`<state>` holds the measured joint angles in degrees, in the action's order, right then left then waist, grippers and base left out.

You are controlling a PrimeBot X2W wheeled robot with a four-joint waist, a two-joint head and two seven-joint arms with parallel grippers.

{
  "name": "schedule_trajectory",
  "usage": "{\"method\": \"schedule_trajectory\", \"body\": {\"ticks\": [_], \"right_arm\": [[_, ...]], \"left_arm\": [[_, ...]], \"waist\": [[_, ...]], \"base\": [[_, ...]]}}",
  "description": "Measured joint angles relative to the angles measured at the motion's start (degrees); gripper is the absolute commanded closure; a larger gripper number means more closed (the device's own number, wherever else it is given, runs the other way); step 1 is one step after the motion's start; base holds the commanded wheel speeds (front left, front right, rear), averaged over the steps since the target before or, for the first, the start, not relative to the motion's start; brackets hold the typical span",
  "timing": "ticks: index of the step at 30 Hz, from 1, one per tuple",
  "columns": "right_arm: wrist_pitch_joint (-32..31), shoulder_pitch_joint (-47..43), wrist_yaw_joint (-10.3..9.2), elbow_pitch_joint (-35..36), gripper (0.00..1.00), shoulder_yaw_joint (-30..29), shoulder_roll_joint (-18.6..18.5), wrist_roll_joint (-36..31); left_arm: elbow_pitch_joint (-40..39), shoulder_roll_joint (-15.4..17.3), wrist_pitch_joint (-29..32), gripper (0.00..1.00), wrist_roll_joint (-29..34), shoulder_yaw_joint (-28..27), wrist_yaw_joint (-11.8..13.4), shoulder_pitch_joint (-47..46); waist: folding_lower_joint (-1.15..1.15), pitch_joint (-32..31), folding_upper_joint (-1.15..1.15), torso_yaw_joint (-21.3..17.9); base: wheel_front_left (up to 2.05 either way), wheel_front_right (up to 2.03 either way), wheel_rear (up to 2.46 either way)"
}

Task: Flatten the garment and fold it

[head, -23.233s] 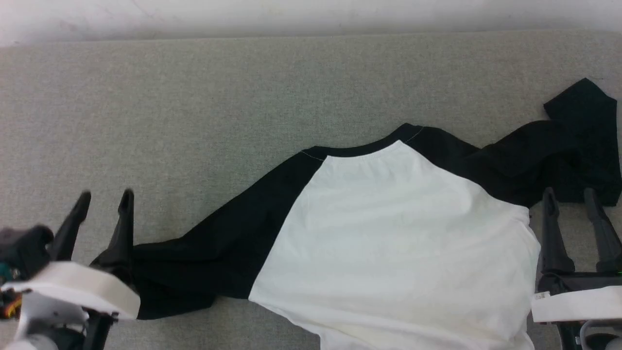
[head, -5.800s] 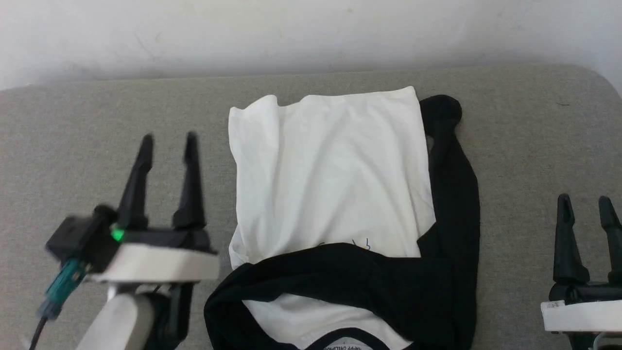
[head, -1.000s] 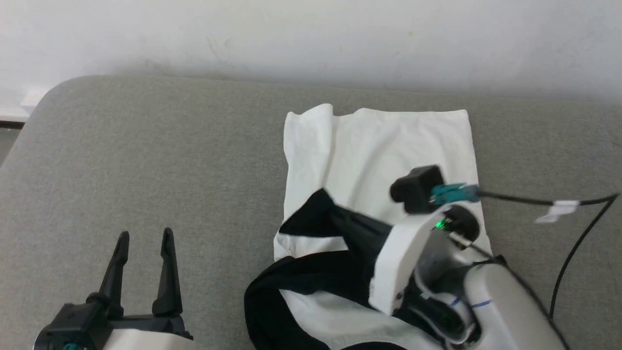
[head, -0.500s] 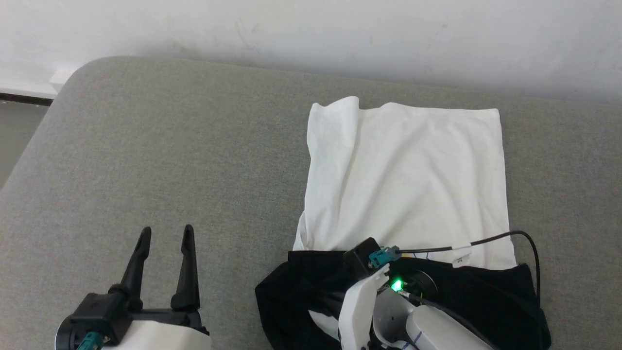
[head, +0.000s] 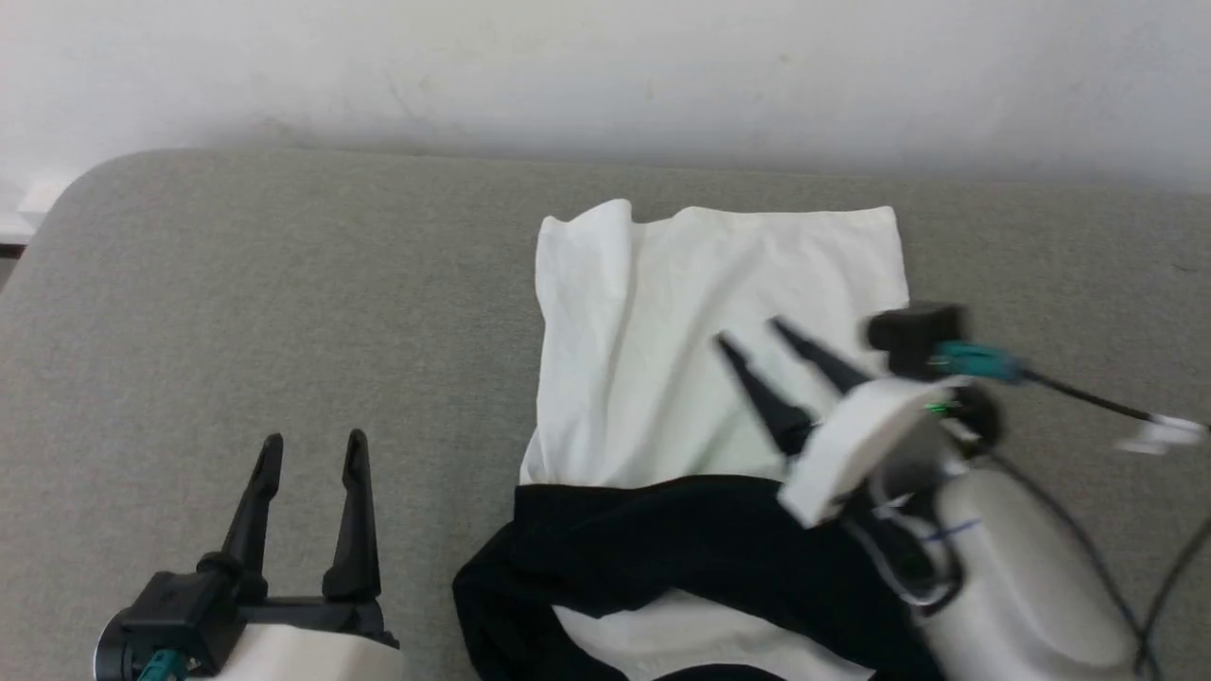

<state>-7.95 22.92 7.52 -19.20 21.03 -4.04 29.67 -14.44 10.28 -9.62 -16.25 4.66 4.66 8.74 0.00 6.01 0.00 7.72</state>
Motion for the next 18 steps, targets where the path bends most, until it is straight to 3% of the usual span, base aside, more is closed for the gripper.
{"method": "schedule_trajectory", "body": {"ticks": [6,10,14,18], "right_arm": [[2.53,-11.34,0.00,16.41,0.00,-19.84,0.18,-8.59],[4.99,-18.37,0.00,27.49,0.00,-30.00,0.85,-14.44],[9.23,-24.20,0.00,31.25,0.00,-34.66,0.85,-14.14],[12.56,-28.79,0.00,31.05,0.00,-33.90,0.90,-15.32]], "left_arm": [[-0.45,0.26,-0.14,0.00,-0.34,-0.10,0.02,0.09],[-0.89,0.35,-1.04,0.00,-0.34,-0.43,0.46,0.52],[-1.23,0.27,-2.64,0.00,-0.35,-0.66,0.49,0.93],[-0.60,-0.15,-3.89,0.00,-0.38,-0.56,0.45,2.12]], "waist": [[0.00,0.13,0.00,-2.65],[0.00,0.59,0.00,-4.19],[0.00,1.31,0.00,-5.56],[0.00,2.04,0.00,-6.70]], "base": [[0.00,0.00,0.00],[0.00,0.00,0.00],[0.00,0.00,0.00],[0.00,0.00,0.00]]}}
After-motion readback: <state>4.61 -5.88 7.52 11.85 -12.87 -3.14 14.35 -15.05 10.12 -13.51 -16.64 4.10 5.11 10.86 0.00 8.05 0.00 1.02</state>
